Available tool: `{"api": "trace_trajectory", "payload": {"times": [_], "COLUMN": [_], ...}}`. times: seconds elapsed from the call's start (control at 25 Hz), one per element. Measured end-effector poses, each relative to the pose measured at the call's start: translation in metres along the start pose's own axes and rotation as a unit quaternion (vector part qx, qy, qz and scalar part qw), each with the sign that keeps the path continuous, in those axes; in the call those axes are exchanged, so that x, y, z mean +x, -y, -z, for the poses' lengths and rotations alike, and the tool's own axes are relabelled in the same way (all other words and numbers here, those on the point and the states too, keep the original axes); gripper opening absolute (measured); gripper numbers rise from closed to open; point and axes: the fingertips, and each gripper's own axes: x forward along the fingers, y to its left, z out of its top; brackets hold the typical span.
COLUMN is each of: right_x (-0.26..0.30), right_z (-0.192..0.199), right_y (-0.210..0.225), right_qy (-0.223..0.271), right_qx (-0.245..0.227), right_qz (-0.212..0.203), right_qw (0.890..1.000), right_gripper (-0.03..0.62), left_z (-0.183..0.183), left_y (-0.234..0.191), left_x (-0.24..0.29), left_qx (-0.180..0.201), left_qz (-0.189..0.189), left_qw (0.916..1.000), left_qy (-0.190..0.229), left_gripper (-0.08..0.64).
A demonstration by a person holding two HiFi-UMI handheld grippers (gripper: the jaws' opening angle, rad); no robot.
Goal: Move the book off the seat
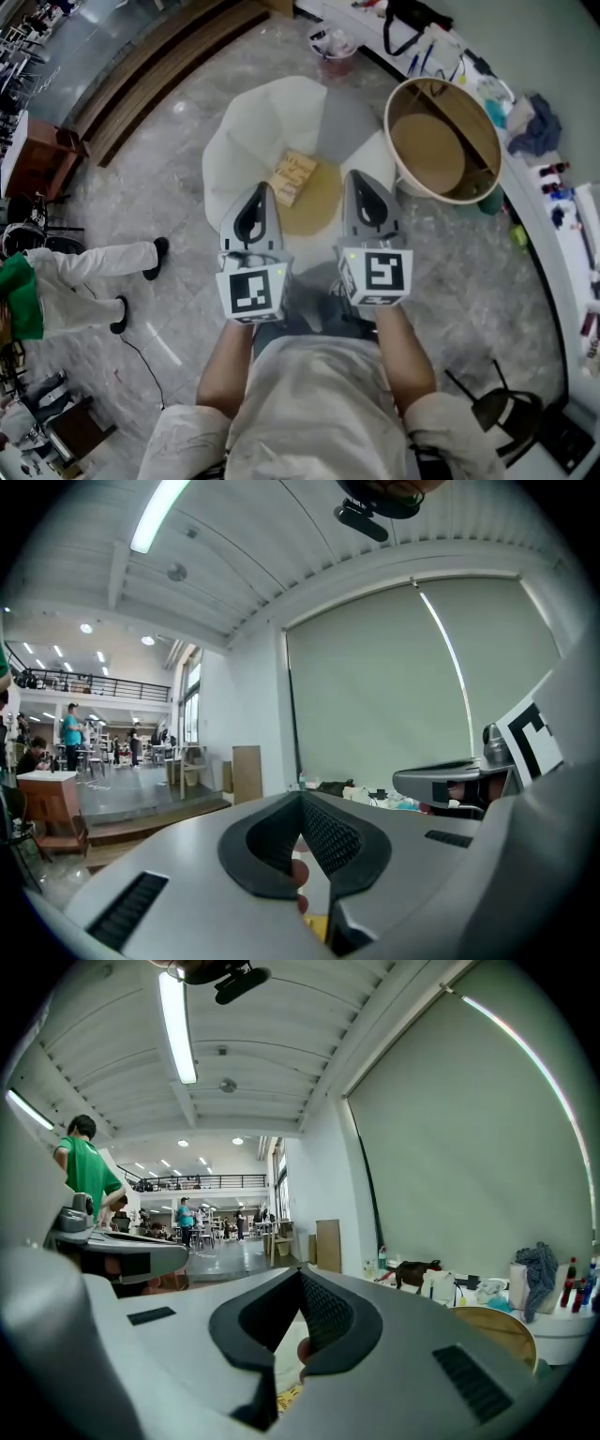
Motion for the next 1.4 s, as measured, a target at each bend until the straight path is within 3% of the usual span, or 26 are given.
{"api": "trace_trajectory", "payload": {"times": [0.36, 0.68, 1.0, 1.4], "right_x": [0.093, 0.171, 0.217, 0.245], "right_z": [0.017, 0.073, 0.191, 0.402], "right_y": [-0.062, -0.093, -0.084, -0.034], "right_qy": [-0.01, -0.049, -0.103, -0.175], "right_qx": [-0.021, -0.005, 0.026, 0.081], "right_qz": [0.034, 0.078, 0.117, 0.143], "right_qw": [0.999, 0.996, 0.987, 0.971], "right_gripper": [0.0, 0.0, 0.0, 0.0], "left_z": [0.031, 0.097, 0.209, 0.405], "left_y": [-0.102, -0.158, -0.168, -0.127], "left_x": [0.062, 0.125, 0.183, 0.239], "left_qx": [-0.005, -0.012, -0.011, -0.028], "left_qz": [0.041, 0.092, 0.121, 0.119], "left_qw": [0.9991, 0.9938, 0.9864, 0.9731], "left_qy": [-0.012, -0.061, -0.11, -0.195], "left_gripper": [0.002, 0.002, 0.002, 0.003]}}
